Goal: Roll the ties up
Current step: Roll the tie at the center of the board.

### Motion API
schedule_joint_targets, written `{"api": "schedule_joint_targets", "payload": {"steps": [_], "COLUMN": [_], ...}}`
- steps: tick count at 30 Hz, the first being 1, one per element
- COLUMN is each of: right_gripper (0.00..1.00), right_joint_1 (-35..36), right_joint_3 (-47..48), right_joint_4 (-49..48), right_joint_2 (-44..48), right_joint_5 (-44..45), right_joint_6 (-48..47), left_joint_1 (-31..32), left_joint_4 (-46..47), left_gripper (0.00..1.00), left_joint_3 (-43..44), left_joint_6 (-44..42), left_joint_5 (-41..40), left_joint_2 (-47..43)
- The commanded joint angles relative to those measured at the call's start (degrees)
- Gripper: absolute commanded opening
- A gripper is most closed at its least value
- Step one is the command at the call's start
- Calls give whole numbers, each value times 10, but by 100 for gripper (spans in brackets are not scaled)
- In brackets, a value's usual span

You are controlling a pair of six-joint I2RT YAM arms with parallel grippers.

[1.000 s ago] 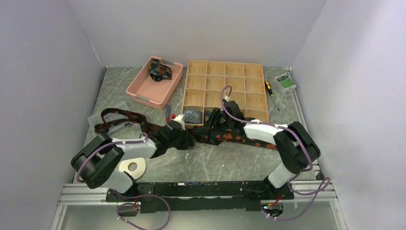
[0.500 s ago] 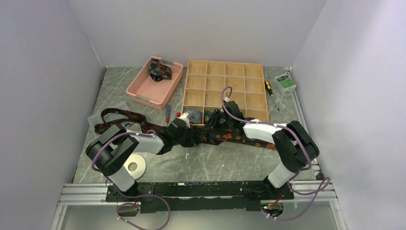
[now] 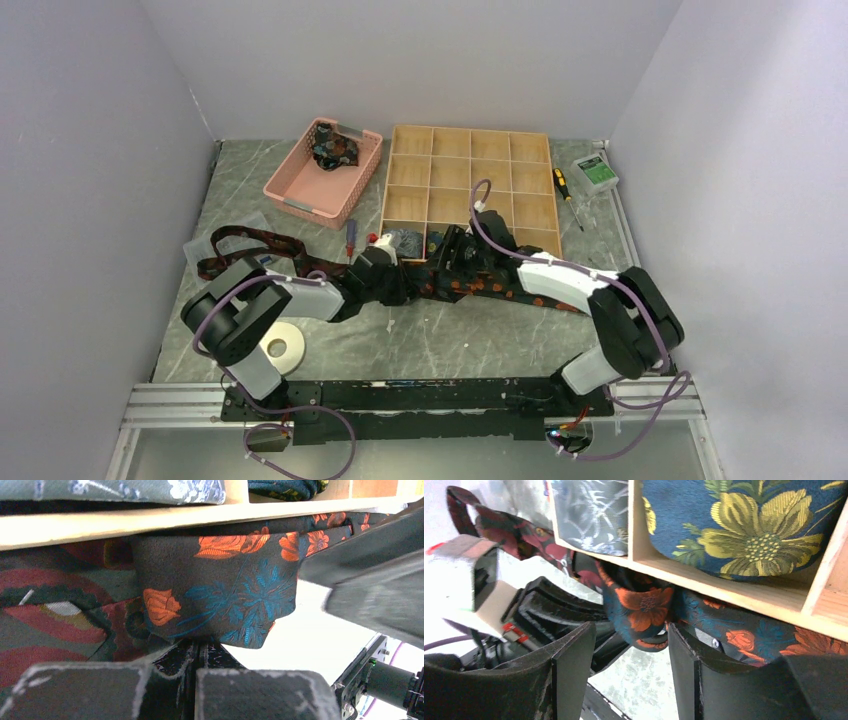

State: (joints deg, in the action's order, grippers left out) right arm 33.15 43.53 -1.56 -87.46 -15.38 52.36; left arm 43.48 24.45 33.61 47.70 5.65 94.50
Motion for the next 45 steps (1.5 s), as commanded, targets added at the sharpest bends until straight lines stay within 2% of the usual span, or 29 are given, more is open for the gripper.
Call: {"api": "schedule_joint_targets", "payload": {"steps": [1, 6, 10, 17, 21, 26, 30, 33, 39, 41, 43, 45], "right_gripper": [60, 57, 52, 30, 26, 33, 51, 61, 62, 61, 60, 59], "right_joint_1": [-1, 1, 13, 33, 56, 87, 96, 97, 88, 73, 57, 54], "right_joint_3": [-14, -22, 6, 73, 113, 165, 182, 174, 138, 99, 74, 63], "right_joint_4": [13, -49, -60, -27, 10, 73, 94, 99, 105, 81, 46, 5], "right_joint_2": [41, 3, -30, -69, -68, -69, -68, -51, -2, 9, 6, -5], "right_joint_5": [17, -33, -44, -23, 11, 49, 59, 77, 111, 85, 34, -13], "right_joint_6": [-27, -3, -6, -52, -95, -140, -150, -154, -160, -143, -122, -106], "left_joint_1": [-4, -4, -5, -9, -10, -12, -13, -13, -15, -15, -16, -16], "left_joint_4": [-46, -117, -177, -276, -289, -291, -301, -307, -307, -290, -264, -249], "left_gripper": [4, 6, 9, 11, 11, 11, 12, 14, 23, 29, 42, 47], "left_joint_3": [-14, -49, -64, -57, -68, -71, -62, -57, -45, -44, -45, -44], "left_joint_6": [-17, -18, -22, -27, -26, -28, -32, -38, -60, -78, -90, -100], "left_joint_5": [-21, -55, -133, -207, -219, -228, -233, -237, -234, -225, -216, -199], "left_joint_2": [-60, -178, -267, -337, -361, -374, -374, -375, -377, -381, -384, -381]}}
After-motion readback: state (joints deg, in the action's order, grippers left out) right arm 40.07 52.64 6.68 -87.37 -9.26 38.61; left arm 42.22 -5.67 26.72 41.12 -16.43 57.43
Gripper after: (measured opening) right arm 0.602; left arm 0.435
